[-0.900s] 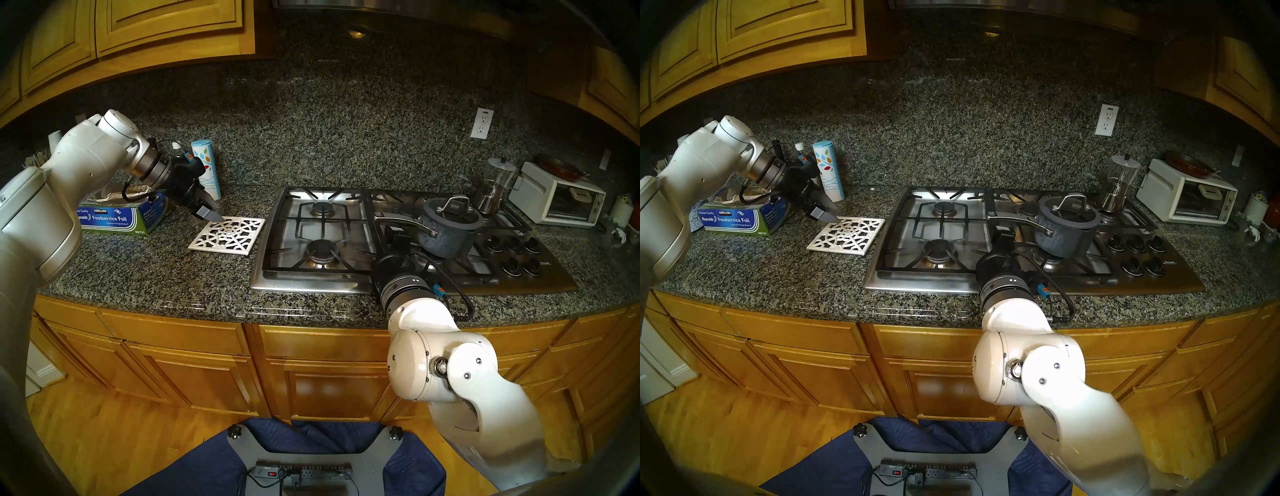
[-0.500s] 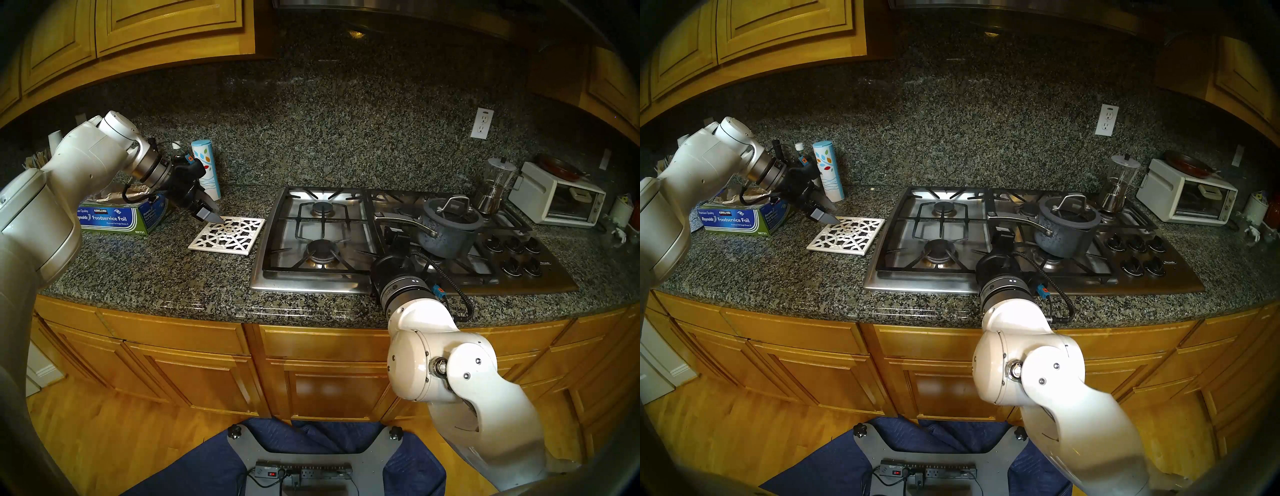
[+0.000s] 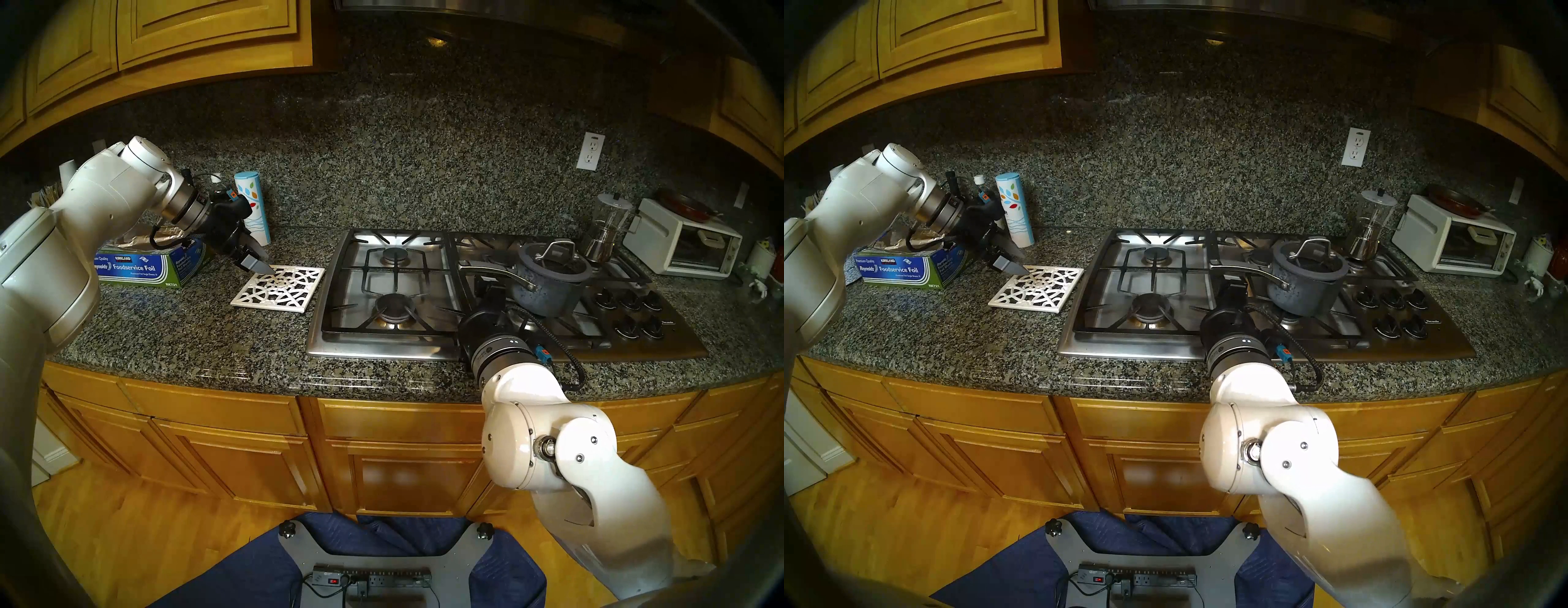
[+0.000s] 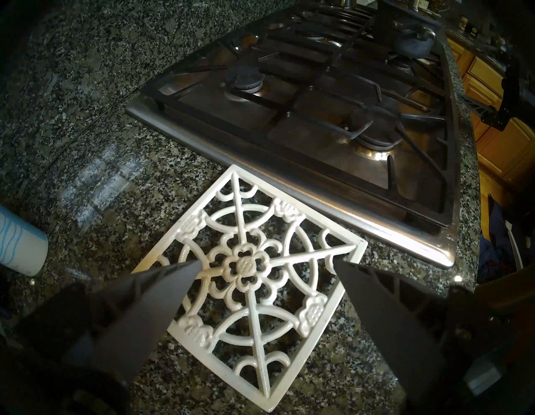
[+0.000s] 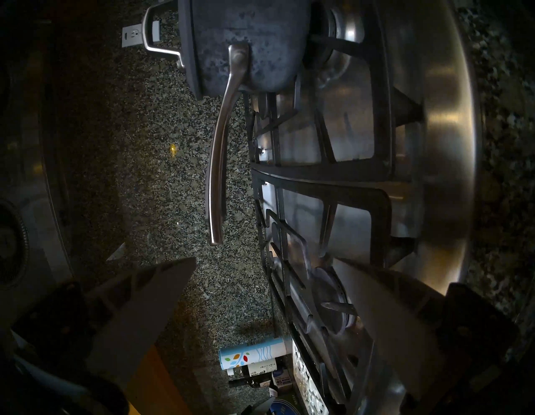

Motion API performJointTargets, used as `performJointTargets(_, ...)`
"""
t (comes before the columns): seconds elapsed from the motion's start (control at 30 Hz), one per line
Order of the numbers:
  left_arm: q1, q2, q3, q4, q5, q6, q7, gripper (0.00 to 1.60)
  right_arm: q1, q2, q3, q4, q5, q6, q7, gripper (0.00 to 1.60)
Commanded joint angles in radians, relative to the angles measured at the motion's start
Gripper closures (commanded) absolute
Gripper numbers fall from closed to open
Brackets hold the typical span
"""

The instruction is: Pick up the pot, put it on the stove, take off the pot lid

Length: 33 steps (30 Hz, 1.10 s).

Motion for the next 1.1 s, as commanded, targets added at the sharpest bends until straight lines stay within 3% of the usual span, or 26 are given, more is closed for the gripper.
performJointTargets(0.0,-0.042,0.000,-0.011,-0.002,-0.003,0.000,0.000,0.00,0.031,0.010,0.043,-0.011,0.025,0.020,0.026,0.00)
performJointTargets(0.43,-0.041,0.003,-0.012,-0.007,-0.003,0.002,0.002,0.00,0.037,0.049,0.146,0.046,0.121,0.071,0.078,0.00)
performJointTargets(1.07,-0.040,0.006,-0.013,-0.014,-0.003,0.005,0.005,0.00,0.101,0.060,0.216,0.159,0.230,0.162,0.179,0.00)
